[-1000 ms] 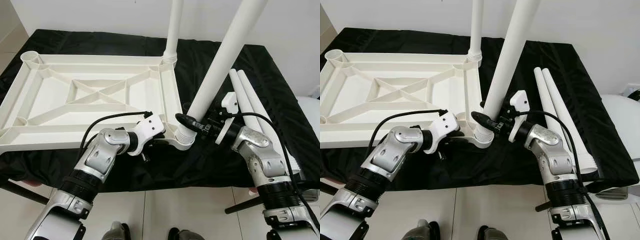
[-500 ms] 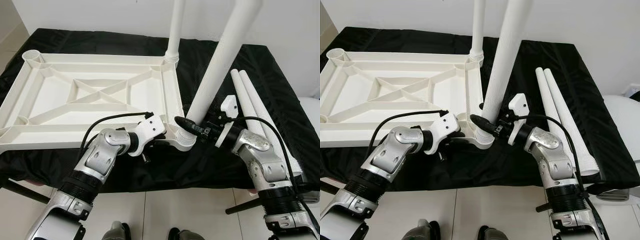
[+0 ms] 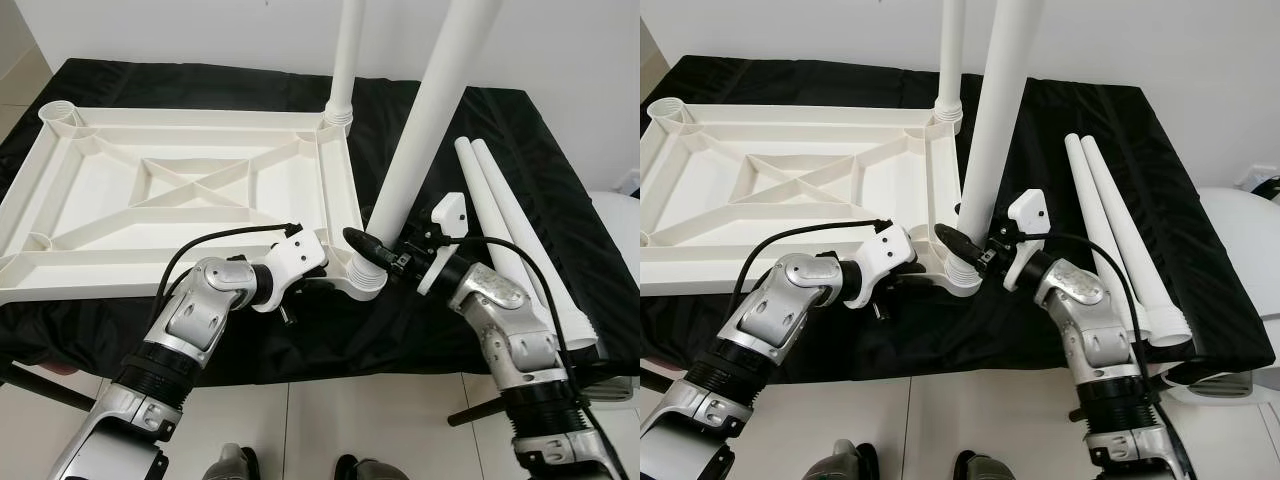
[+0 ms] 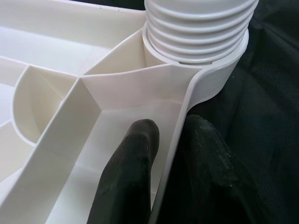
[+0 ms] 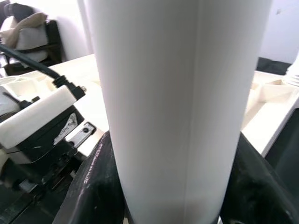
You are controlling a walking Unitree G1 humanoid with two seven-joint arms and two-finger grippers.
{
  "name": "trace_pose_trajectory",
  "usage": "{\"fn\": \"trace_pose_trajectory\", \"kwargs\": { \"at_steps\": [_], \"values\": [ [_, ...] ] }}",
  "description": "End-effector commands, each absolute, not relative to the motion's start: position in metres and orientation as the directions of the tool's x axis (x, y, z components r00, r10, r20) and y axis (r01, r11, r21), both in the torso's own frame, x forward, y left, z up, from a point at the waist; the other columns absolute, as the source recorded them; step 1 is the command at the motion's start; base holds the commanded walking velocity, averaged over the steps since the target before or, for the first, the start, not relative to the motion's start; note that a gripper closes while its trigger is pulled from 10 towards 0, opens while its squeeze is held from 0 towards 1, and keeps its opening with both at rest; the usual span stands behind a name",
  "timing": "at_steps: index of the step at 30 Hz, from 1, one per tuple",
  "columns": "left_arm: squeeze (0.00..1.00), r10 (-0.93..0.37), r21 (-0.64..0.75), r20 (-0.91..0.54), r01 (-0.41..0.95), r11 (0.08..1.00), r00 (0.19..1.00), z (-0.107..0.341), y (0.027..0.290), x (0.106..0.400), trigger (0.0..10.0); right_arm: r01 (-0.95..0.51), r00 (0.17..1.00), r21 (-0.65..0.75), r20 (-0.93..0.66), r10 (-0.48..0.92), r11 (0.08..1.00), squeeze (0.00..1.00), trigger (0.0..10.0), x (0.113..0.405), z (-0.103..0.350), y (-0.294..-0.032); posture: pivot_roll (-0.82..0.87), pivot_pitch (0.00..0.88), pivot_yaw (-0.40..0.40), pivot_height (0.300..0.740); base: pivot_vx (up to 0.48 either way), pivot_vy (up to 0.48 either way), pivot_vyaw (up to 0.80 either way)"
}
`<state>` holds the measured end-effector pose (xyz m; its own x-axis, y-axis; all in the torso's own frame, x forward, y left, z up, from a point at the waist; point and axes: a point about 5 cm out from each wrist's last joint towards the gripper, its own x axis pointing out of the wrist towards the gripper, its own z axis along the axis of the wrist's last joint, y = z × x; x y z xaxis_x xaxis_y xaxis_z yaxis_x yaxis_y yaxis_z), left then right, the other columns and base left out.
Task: Building children table
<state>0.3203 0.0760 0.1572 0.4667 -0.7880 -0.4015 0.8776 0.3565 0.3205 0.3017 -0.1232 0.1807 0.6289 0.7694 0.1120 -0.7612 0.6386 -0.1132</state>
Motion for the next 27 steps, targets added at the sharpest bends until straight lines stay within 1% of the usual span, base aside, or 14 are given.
{"fn": "trace_pose_trajectory", "kwargs": {
  "at_steps": [1, 2, 4, 6, 11, 13, 14, 16, 27],
  "values": [
    [0.00, -0.793, 0.381, -0.341, 0.845, 0.375, 0.506, 0.1677, 0.0641, 0.3207, 10.0, -0.753, 0.650, 0.054, -0.096, 0.754, 0.656, 0.00, 10.0, 0.2893, 0.1183, -0.1066, -0.06, 0.158, -0.013, 0.740, 0.000, 0.000, 0.00],
    [0.00, -0.793, 0.381, -0.340, 0.845, 0.375, 0.506, 0.1679, 0.0641, 0.3206, 10.0, -0.736, 0.670, 0.053, -0.087, 0.737, 0.675, 0.00, 10.0, 0.2897, 0.1183, -0.1064, -0.06, 0.158, -0.013, 0.740, 0.000, 0.000, 0.00],
    [0.00, -0.793, 0.382, -0.340, 0.845, 0.375, 0.506, 0.1680, 0.0641, 0.3206, 10.0, -0.725, 0.682, 0.052, -0.082, 0.727, 0.686, 0.00, 10.0, 0.2899, 0.1183, -0.1063, -0.06, 0.158, -0.013, 0.740, 0.000, 0.000, 0.00],
    [0.00, -0.793, 0.382, -0.339, 0.845, 0.375, 0.505, 0.1681, 0.0639, 0.3203, 10.0, -0.690, 0.718, 0.068, -0.057, 0.694, 0.720, 0.00, 10.0, 0.2889, 0.1195, -0.1057, -0.06, 0.153, -0.014, 0.740, 0.000, 0.000, 0.00],
    [0.00, -0.794, 0.382, -0.338, 0.845, 0.374, 0.505, 0.1680, 0.0636, 0.3198, 10.0, -0.656, 0.751, 0.075, -0.037, 0.660, 0.751, 0.00, 10.0, 0.2881, 0.1202, -0.1061, -0.06, 0.152, -0.014, 0.740, 0.000, 0.000, 0.00],
    [0.00, -0.795, 0.383, -0.337, 0.845, 0.373, 0.503, 0.1679, 0.0630, 0.3193, 10.0, -0.614, 0.787, 0.070, -0.017, 0.616, 0.786, 0.00, 10.0, 0.2856, 0.1203, -0.1056, -0.06, 0.148, -0.017, 0.740, 0.000, 0.000, 0.00],
    [0.00, -0.795, 0.383, -0.337, 0.845, 0.373, 0.503, 0.1679, 0.0630, 0.3193, 10.0, -0.614, 0.787, 0.070, -0.017, 0.616, 0.786, 0.00, 10.0, 0.2856, 0.1203, -0.1056, -0.06, 0.148, -0.017, 0.740, 0.000, 0.000, 0.00],
    [0.00, -0.796, 0.383, -0.336, 0.845, 0.372, 0.503, 0.1679, 0.0626, 0.3192, 10.0, -0.569, 0.822, 0.062, 0.005, 0.570, 0.820, 0.00, 10.0, 0.2835, 0.1209, -0.1041, -0.06, 0.146, -0.018, 0.740, 0.000, 0.000, 0.00],
    [0.00, -0.798, 0.385, -0.334, 0.846, 0.370, 0.501, 0.1688, 0.0620, 0.3199, 10.0, -0.431, 0.902, 0.063, 0.022, 0.430, 0.900, 0.00, 10.0, 0.2855, 0.1236, -0.1077, -0.06, 0.150, -0.014, 0.740, 0.000, 0.000, 0.00]
  ]
}}
